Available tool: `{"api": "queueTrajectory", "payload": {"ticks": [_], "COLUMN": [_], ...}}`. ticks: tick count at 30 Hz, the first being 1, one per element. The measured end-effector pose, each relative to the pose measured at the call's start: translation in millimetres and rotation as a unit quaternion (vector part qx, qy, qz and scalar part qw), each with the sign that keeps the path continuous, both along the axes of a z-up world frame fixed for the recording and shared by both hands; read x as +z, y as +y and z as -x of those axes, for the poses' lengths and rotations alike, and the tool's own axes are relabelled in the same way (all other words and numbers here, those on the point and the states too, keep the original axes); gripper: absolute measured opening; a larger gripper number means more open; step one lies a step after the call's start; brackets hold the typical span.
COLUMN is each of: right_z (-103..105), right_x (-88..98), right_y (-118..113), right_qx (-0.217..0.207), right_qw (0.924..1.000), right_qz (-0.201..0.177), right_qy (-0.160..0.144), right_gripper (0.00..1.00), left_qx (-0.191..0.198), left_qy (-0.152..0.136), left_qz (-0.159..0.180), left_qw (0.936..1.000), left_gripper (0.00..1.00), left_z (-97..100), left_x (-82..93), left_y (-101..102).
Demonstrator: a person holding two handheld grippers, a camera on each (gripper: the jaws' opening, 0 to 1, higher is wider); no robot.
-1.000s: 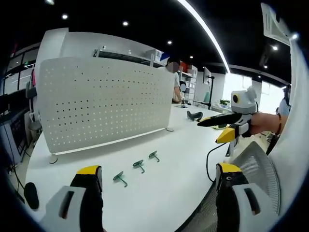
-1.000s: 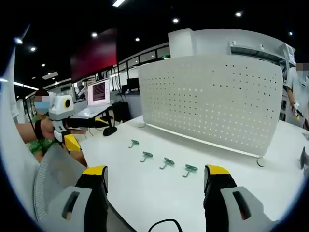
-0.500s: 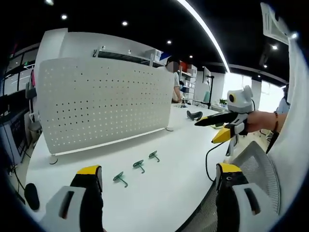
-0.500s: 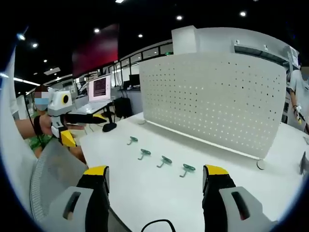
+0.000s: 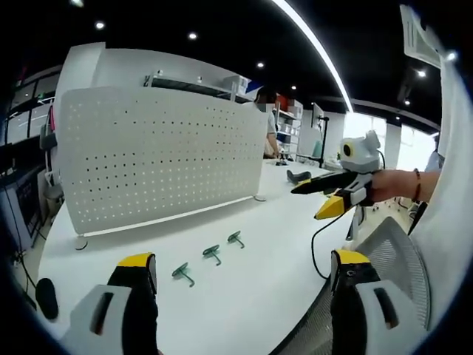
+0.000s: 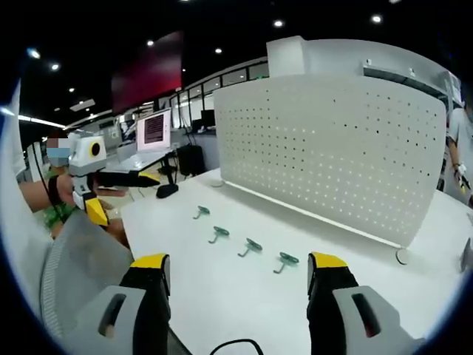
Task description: Insert the hook assembly into the mounting plate slot until the hook locks in place.
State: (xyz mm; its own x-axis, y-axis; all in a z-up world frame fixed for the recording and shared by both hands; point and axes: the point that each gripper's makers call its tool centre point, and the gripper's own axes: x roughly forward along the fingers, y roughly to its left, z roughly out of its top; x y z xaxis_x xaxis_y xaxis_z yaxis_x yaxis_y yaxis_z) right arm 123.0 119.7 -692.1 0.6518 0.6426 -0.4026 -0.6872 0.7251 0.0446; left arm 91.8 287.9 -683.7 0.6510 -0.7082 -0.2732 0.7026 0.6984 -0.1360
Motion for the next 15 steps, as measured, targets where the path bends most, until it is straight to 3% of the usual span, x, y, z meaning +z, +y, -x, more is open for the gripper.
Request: {"api": "queueTrajectory", "payload": {"ticks": [15], "right_z": [-17], "right_x": [-6.8], "right_y": [3], "right_qx": [0.006], "right_qw": [1.0], "right_qz": [0.006], "right_qy": [0.003], "right_gripper": [0.75], "left_qx": [-0.001], "left_qy": [-0.001], "left_qz": [0.0], "left_qw": [1.0], "left_gripper": [1.0], "left_z": [-0.9], "left_x": [0.3], "left_y": [-2]}}
